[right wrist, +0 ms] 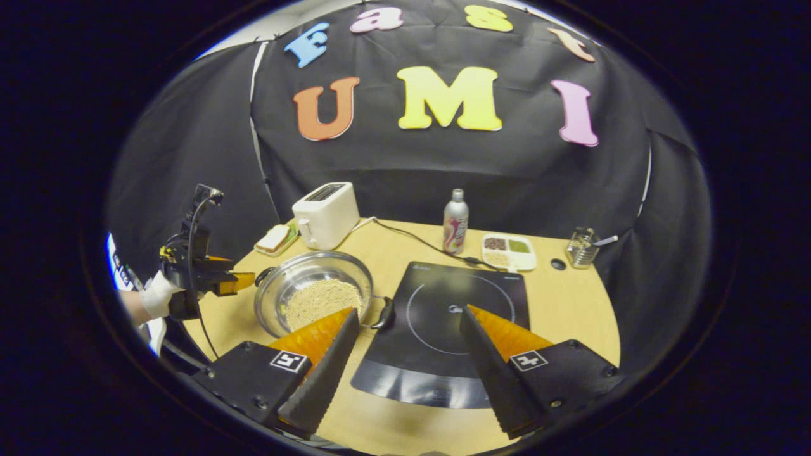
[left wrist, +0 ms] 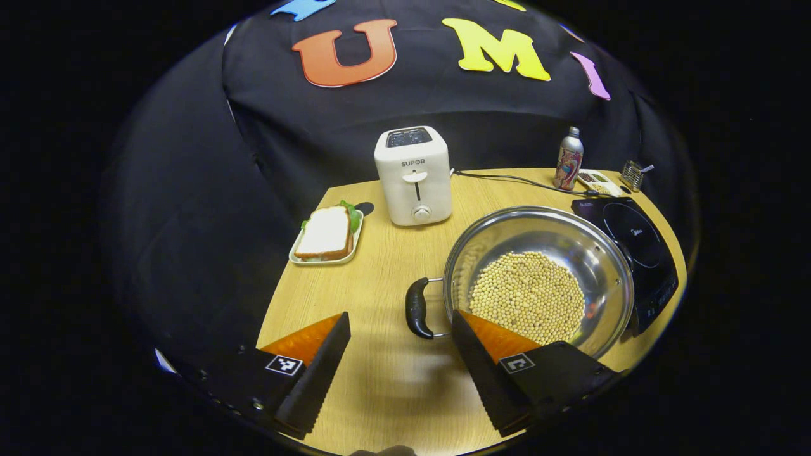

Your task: First push the handle of the pot to place it horizontally, then grasp the pot with both hands and set it on the induction cooktop.

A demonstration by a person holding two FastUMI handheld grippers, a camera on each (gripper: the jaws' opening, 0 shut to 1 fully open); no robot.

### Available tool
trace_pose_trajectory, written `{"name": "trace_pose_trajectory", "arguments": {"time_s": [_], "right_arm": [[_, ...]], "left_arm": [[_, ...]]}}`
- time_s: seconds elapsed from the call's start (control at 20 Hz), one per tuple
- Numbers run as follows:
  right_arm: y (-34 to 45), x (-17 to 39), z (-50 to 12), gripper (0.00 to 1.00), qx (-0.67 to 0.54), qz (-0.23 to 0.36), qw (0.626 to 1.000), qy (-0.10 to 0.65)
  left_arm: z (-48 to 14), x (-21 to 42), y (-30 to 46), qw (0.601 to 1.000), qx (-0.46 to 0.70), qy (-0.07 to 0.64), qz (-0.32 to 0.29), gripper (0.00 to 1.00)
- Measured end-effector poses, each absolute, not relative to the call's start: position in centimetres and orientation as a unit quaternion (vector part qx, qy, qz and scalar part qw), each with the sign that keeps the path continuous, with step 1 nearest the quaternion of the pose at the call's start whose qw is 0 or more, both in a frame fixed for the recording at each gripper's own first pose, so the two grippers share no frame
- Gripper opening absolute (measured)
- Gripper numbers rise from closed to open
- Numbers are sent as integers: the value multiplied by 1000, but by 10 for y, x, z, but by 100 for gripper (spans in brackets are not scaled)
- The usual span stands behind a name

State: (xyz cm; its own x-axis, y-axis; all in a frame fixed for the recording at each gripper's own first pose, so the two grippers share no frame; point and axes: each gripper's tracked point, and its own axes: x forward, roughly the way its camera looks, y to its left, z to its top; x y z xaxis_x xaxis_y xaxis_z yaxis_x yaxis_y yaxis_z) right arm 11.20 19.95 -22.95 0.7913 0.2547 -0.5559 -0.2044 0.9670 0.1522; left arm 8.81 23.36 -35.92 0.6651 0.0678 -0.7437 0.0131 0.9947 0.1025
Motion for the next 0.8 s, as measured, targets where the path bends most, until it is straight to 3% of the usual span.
{"name": "trace_pose_trajectory", "arguments": {"time_s": [0.25,0.6,0.65,0.7,0.75,0.8], "right_arm": [[249,164,-294,100,20,137,920,367],[257,194,-362,100,40,107,890,441],[256,193,-369,92,43,103,885,452],[256,192,-376,96,51,99,880,462],[258,194,-376,90,60,95,880,462],[258,198,-376,90,61,97,882,457]], "left_arm": [[-380,113,235,903,55,424,29,97],[-410,127,222,893,47,446,15,97],[-414,127,222,889,46,455,16,97],[-419,124,223,885,46,463,18,97],[-420,125,222,884,45,464,15,97],[-422,125,222,883,46,467,14,97]]}}
